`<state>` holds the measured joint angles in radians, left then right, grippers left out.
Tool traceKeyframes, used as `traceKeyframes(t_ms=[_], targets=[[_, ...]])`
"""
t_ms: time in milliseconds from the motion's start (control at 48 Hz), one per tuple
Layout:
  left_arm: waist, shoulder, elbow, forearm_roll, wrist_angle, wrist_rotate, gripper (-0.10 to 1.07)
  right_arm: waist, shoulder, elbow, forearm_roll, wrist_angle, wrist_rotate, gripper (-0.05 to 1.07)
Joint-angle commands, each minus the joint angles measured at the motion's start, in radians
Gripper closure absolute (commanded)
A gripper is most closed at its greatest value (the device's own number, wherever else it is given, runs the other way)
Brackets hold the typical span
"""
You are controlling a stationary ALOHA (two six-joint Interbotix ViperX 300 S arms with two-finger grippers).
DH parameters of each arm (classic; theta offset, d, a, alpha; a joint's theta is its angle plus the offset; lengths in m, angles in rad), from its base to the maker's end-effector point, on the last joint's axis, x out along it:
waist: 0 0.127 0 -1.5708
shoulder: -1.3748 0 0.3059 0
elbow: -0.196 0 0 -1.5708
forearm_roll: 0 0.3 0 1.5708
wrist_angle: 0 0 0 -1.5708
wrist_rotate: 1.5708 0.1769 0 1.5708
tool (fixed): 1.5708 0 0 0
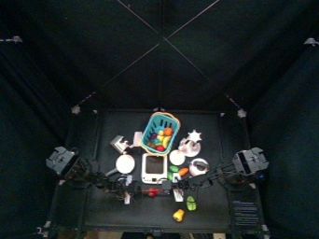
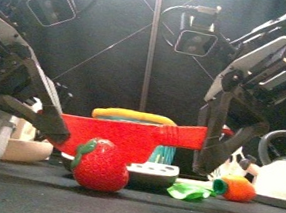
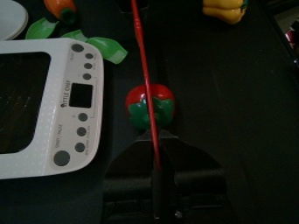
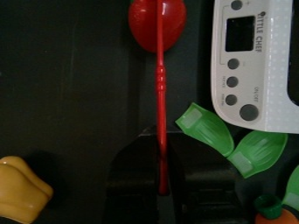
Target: Cut strawberry
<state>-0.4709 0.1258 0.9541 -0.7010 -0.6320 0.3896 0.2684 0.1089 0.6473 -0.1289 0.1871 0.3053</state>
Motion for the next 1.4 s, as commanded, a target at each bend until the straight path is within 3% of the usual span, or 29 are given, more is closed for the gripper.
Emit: traceKeyframes(t_ms=[0,1375], targets=[[0.009,0.0,-0.025,-0.002,-0.002,0.003,0.61,-0.003,-0.012,-0.026,-0.002,-0.031,-0.005,0.87],[0.012,0.044,-0.023,-0.041,0.003,0.002,0.61,-0.005,0.012,-0.029,0.003,-0.044,-0.003,0.87]])
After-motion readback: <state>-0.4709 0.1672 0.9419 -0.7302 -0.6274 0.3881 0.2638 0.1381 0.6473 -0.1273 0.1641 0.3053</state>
